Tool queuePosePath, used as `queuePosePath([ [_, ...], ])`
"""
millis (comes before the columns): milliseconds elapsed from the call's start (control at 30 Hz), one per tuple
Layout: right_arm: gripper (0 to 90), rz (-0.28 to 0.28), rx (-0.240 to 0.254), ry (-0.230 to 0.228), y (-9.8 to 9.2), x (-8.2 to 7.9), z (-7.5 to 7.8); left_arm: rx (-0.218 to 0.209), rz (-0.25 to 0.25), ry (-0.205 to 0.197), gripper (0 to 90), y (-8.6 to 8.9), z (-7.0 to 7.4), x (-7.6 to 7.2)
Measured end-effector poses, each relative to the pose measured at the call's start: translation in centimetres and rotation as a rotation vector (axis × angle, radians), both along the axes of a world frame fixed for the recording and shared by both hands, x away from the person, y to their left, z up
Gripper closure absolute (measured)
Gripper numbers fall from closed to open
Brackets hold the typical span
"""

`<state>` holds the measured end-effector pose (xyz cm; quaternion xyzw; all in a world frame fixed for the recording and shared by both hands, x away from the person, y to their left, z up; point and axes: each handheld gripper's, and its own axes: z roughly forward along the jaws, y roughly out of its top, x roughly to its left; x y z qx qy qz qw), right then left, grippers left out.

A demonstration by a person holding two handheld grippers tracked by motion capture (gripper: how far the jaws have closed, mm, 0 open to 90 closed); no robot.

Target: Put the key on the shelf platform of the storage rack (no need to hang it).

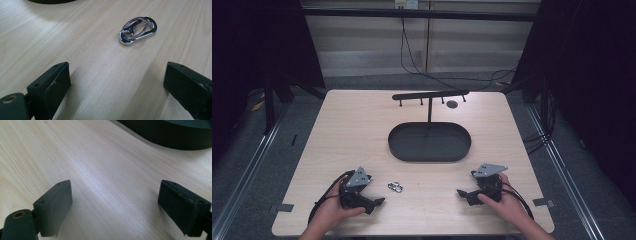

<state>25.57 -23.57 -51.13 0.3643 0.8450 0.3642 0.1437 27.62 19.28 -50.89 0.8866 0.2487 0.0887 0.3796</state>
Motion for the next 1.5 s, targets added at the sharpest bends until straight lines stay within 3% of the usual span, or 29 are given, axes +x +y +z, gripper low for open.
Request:
queuePosePath([
  [133, 11.9, 0.0, 0.0, 0.0, 0.0, 0.0, 0.0, 0.012, 0.002, 0.003, 10.3, 0.1, 0.2, 0.0],
  [367, 11.9, 0.0, -0.001, 0.001, 0.0, 0.0, 0.0, 0.145, -0.013, 0.081, 19.4, -0.8, 1.7, 0.2],
  [500, 11.9, 0.001, -0.001, 0.0, 0.0, 0.0, 0.0, 0.195, -0.012, 0.153, 24.2, -1.5, 2.4, 0.6],
  [600, 11.9, 0.001, -0.001, 0.0, 0.0, 0.0, 0.0, 0.242, -0.017, 0.167, 27.7, -2.1, 3.0, 0.9],
  [867, 11.9, 0.0, -0.001, 0.0, 0.0, 0.0, 0.0, 0.294, -0.039, 0.22, 31.4, -3.8, 3.8, 1.7],
  [1033, 11.9, -0.004, -0.001, 0.001, 0.0, 0.0, 0.0, 0.322, -0.048, 0.24, 33.1, -4.7, 4.1, 2.2],
  [1167, 11.9, -0.005, -0.002, 0.002, 0.0, 0.0, 0.0, 0.365, -0.07, 0.239, 33.8, -5.4, 4.2, 2.5],
  [1500, 11.9, -0.005, -0.003, 0.002, 0.0, 0.0, 0.0, 0.412, -0.106, 0.226, 36.6, -7.1, 4.4, 3.1],
])
